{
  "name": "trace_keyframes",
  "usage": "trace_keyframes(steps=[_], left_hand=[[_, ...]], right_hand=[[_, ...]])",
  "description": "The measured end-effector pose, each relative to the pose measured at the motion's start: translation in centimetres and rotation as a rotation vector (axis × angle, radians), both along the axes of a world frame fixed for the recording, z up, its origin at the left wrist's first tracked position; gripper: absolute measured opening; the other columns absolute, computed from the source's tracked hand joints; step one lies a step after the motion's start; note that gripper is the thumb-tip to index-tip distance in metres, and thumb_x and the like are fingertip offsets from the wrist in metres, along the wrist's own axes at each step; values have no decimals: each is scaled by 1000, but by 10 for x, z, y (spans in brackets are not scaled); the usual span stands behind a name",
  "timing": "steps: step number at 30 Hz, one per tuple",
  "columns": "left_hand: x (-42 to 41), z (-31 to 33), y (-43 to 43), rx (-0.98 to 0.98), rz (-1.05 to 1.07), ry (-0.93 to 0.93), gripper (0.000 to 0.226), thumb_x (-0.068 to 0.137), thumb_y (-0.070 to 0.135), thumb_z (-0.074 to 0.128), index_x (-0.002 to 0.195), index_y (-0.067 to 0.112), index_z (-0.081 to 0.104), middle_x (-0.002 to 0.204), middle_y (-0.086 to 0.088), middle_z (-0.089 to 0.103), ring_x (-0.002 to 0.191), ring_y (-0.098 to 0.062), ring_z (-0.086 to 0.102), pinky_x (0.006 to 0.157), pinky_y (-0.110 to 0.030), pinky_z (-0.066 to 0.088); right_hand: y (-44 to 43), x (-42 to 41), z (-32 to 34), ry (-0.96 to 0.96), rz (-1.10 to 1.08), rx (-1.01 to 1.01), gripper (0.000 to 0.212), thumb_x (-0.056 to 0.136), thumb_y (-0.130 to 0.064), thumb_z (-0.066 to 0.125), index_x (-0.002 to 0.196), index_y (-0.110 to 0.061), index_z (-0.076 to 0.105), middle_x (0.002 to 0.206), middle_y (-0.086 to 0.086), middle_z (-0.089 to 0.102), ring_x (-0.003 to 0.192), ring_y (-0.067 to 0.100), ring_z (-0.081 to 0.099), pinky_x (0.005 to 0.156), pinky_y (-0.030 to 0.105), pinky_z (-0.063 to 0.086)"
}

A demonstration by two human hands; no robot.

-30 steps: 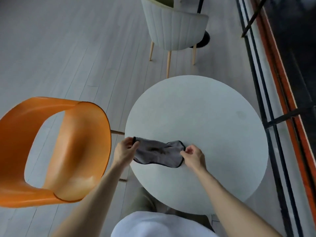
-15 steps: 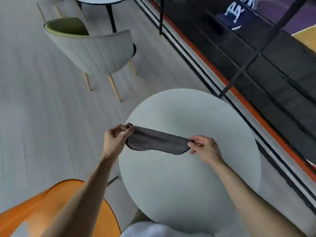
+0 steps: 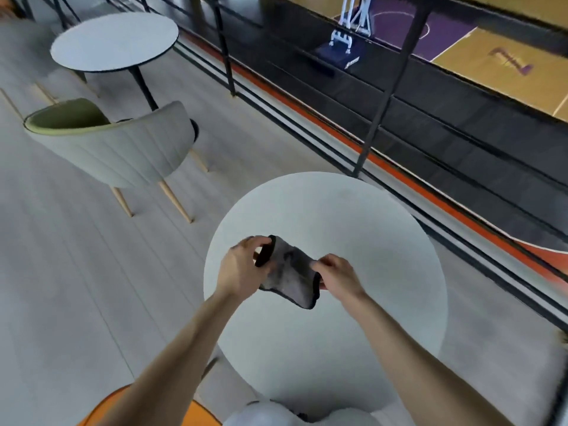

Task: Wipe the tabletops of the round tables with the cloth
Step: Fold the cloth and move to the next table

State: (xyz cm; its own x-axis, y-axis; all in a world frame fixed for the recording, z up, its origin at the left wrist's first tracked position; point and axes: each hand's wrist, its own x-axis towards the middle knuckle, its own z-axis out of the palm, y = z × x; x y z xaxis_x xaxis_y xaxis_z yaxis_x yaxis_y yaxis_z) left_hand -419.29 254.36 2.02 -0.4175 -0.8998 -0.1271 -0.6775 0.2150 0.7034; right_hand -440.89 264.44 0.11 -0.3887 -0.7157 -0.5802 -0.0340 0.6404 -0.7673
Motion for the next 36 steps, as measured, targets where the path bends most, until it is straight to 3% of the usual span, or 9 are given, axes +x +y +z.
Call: trace_keyframes(steps=[6,8,12,15,20,23,28,32,36], left_hand=[[-24,13,51,178,-308,101,42,87,1,60,113,29,44,100,33,70,97,-1,72,88,-28,60],[-19,8,51,180,-235,147,36,85,-6,53,107,22,54,101,24,73,102,-5,73,90,-35,60],[4,-5,38,92,105,174,37,77,20,72,112,27,62,109,14,67,104,-5,66,86,-27,55],[29,-16,16,349,208,141,71,59,55,83,124,32,67,126,13,62,117,-4,58,101,-29,47],[44,-17,-17,600,-52,79,30,72,34,81,91,13,69,79,4,68,80,-14,61,79,-34,41],[44,-20,-40,602,-117,192,17,84,27,76,93,15,71,87,-1,72,85,-13,65,83,-44,51],[46,-35,-91,720,-169,217,50,75,41,87,121,37,66,115,-1,72,106,-18,72,95,-49,62],[51,-62,-124,596,-312,-35,66,74,32,89,126,46,53,118,2,68,99,-22,74,90,-44,63],[48,-81,-132,485,-263,-73,54,81,24,87,120,32,51,107,7,69,85,-21,72,51,-30,53]], right_hand=[[0,19,-2,-228,-144,-97,53,86,-64,81,112,-20,67,104,2,81,91,23,80,83,40,65],[4,19,-3,-168,-98,-119,38,89,-45,86,118,-28,68,107,-5,81,93,19,80,72,30,60],[7,23,-8,-81,28,-193,22,94,-17,76,109,-31,82,103,-14,81,104,10,75,85,28,58],[10,24,-7,-201,31,-251,26,96,-14,75,114,-32,80,108,-11,81,109,15,74,98,41,59],[4,18,-4,-288,-38,-193,35,89,-11,79,119,-30,80,112,2,82,111,27,76,102,44,57],[-7,23,-5,-300,-6,-113,27,86,-28,86,112,-23,83,111,9,82,99,21,77,96,37,58],[-35,62,-20,-143,-169,-48,13,100,-21,77,106,-11,73,98,6,79,87,24,75,81,38,68],[-49,85,-42,9,-215,103,21,89,-28,79,102,-17,68,101,6,79,87,29,81,80,54,69],[-45,110,-58,-44,-303,228,20,90,-9,78,104,-3,65,89,15,81,71,35,81,73,52,70]])
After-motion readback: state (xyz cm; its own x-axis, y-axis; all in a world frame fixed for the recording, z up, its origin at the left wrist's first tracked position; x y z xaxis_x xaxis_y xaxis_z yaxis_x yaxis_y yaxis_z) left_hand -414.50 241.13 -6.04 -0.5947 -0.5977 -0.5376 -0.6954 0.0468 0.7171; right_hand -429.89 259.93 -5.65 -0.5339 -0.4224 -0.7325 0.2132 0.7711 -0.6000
